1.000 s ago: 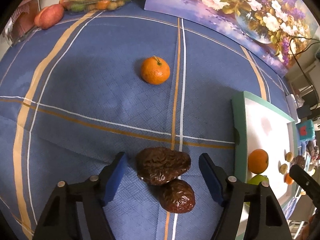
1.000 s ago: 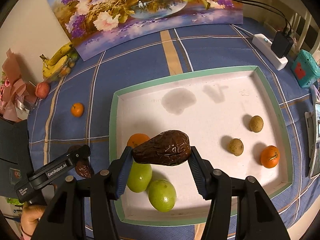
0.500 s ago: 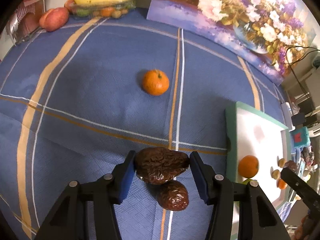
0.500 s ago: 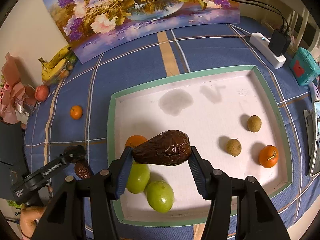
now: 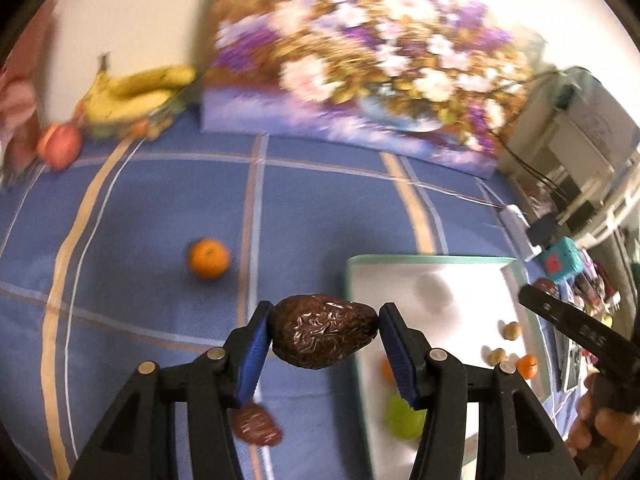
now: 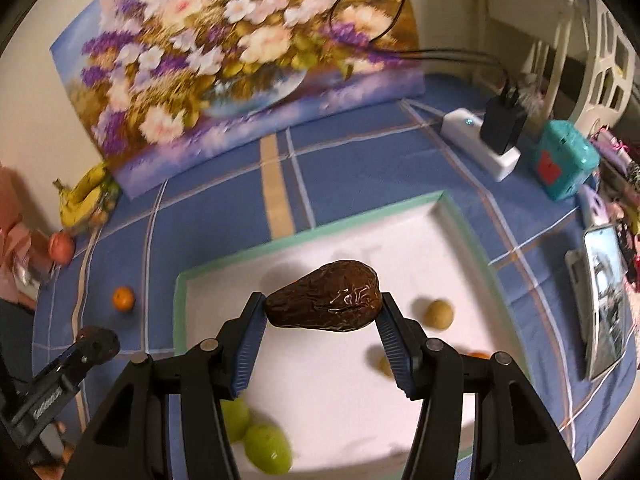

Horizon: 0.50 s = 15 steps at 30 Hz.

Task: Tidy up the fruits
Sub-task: 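Carry both held dates over the tray with both tools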

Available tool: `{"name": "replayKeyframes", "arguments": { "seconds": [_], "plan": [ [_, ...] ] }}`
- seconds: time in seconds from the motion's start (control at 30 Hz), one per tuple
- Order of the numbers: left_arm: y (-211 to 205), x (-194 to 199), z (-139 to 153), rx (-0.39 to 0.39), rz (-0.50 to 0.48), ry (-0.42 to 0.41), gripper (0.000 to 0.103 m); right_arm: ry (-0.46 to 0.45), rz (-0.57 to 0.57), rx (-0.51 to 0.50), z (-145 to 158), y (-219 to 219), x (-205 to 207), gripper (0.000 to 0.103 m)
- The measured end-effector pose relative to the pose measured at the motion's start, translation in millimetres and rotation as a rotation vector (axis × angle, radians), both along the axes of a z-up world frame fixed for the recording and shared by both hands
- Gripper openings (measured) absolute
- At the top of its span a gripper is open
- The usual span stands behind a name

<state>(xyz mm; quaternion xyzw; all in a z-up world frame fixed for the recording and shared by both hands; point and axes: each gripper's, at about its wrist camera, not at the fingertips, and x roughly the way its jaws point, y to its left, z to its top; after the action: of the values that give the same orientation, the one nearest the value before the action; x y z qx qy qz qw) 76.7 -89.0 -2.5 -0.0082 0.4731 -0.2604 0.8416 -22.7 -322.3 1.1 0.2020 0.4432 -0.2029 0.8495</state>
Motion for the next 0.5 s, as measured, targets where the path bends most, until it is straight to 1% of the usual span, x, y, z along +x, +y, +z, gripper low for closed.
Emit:
{"name": "replayKeyframes", "arguments": {
  "seconds": [0.23,0.33,0.5],
  "plan": [
    [-54,-1,-1,0.034,-0.112,-0.034,0.057,0.018,-0.014,-0.034,-4,-22,7,0.058],
    [-70,1,-6,0.052,-0.145,-0.027,0.057,0.041,-0.026,-0.032,-8,-32,8,0.058],
    [-85,7,-16,0.075,-0.165,-0.008,0.057,0.085,-0.057,-0.013,-14,-48,13,0.058]
  ]
}}
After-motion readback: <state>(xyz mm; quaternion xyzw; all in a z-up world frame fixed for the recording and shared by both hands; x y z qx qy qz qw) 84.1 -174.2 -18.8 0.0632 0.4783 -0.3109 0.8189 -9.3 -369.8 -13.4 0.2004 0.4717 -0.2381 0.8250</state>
